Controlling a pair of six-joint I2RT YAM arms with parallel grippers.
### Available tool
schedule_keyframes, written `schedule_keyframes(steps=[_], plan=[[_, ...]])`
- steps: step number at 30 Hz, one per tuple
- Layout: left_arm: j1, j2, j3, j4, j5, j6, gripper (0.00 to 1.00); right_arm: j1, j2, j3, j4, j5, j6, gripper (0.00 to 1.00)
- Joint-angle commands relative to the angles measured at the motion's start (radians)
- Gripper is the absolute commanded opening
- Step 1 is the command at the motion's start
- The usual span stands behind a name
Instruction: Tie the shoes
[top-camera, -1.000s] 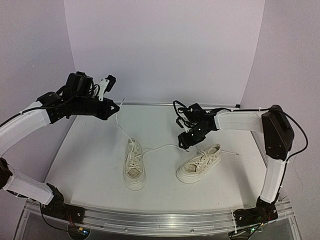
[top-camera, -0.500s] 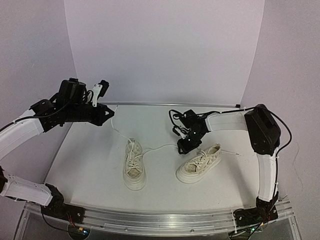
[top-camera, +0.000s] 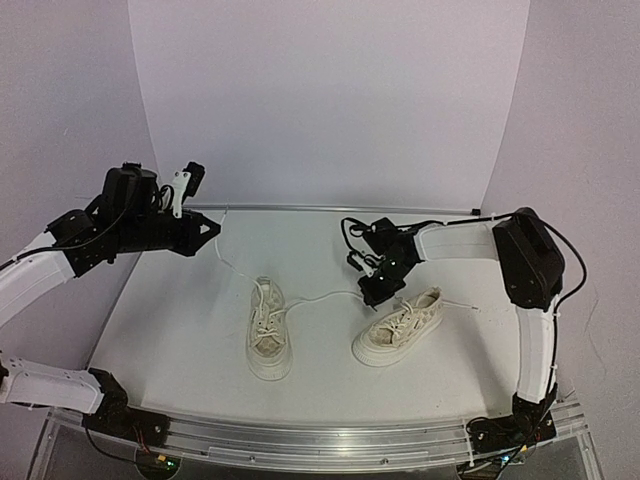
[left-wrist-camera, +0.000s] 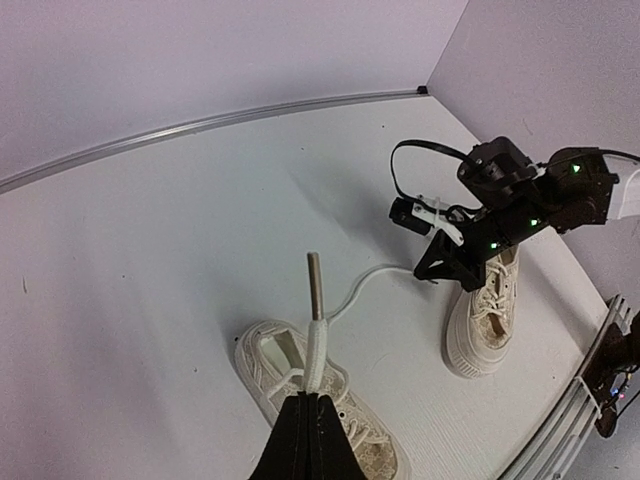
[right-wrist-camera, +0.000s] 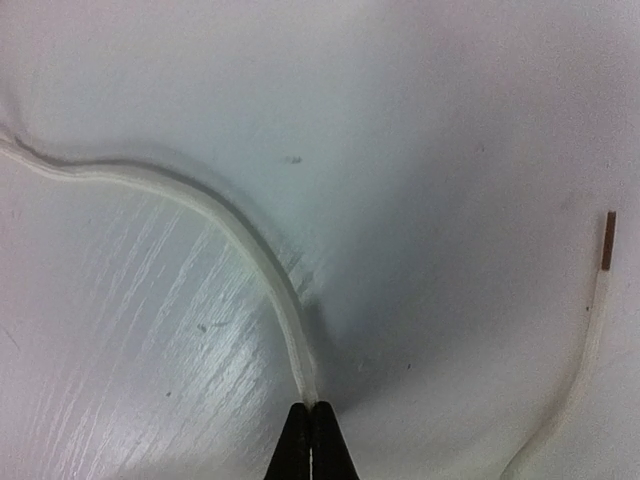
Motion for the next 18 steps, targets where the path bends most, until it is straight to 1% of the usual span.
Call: schedule_keyframes(steps=[1,6,9,13,18], plan=[[0.004,-0.070,-0.048,0.054,0.048,-0.014,0.00,0.000,-0.196,-0.012,-0.038,-0.093,0.033,0.00],[0.004,-0.205,-0.131,0.079,0.121,0.010,0.00,0.025,-0.360,0.019,0.006,-0.285,0.091,0.00],[0.004,-0.262,-0.167,0.079,0.185,0.021,0.00,0.075,-0.394,0.055,0.053,-0.377,0.103,0.00],[0.004,-0.323,-0.200,0.086,0.265,0.021,0.00,0.170,-0.333,0.176,0.066,-0.411,0.111,0.00],[0.004,-0.396,-0.235,0.110,0.409,0.035,0.00,0.269,-0.169,0.382,0.095,-0.451,0.160,0.00]])
